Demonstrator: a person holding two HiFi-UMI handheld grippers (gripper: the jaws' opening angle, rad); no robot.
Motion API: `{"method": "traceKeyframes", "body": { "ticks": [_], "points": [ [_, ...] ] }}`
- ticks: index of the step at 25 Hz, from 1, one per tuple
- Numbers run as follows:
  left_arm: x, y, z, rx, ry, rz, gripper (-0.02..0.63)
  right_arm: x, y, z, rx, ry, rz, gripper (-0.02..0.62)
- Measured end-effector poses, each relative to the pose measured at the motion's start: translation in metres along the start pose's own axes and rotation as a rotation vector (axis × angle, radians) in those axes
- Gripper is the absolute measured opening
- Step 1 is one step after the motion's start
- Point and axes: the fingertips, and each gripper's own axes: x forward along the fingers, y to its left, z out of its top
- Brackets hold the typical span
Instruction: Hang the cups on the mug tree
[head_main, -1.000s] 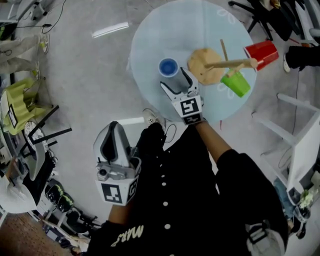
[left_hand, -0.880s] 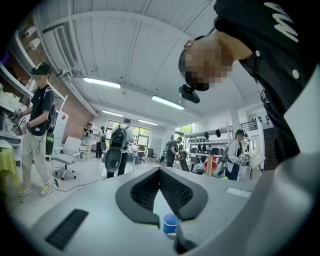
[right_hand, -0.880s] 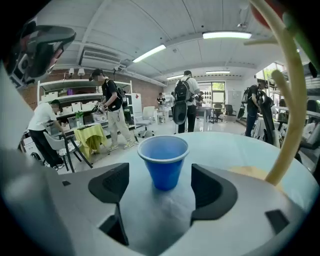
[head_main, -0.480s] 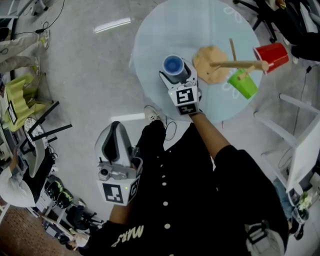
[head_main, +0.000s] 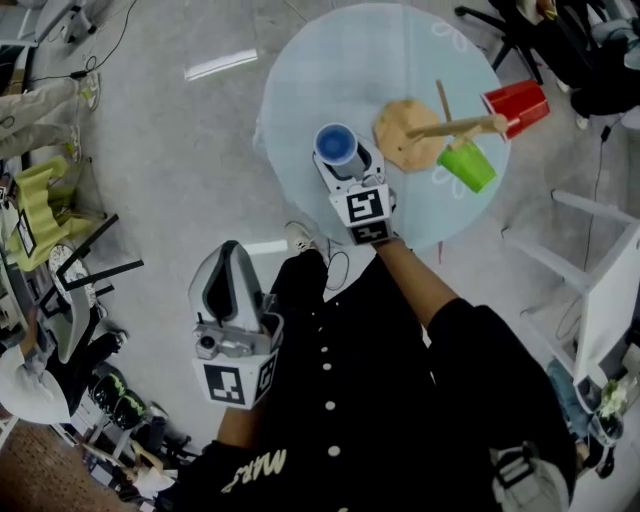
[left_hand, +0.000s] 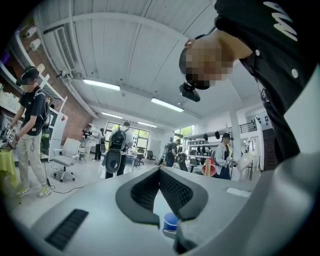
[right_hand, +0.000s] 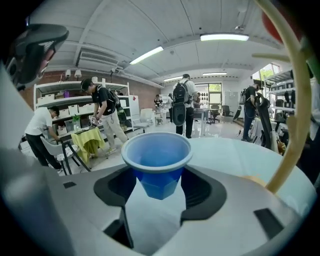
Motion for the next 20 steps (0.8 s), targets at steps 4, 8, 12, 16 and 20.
{"method": "traceKeyframes", "body": {
  "ticks": [4,8,12,16,20],
  "points": [
    [-0.004,-0.021,0.023,0.006,-0.041,-0.021,-0.002,-0.041,0.021,0.027,0.088,-0.029,0.071,0.279],
    [-0.001,-0.048,0.045,0.01,-0.089,-0.048,-0.002,-0.083,0.033,0.061,0.175,-0.07,0.166,0.278],
    [0.0,-0.072,0.071,0.012,-0.13,-0.067,-0.002,-0.119,0.036,0.096,0.266,-0.119,0.242,0.275],
    [-0.004,-0.095,0.093,0.02,-0.168,-0.086,-0.002,-0.152,0.035,0.123,0.414,-0.16,0.324,0.275],
    [-0.007,-0.114,0.109,0.035,-0.204,-0.106,-0.002,-0.178,0.027,0.147,0.616,-0.193,0.396,0.273]
  ]
}}
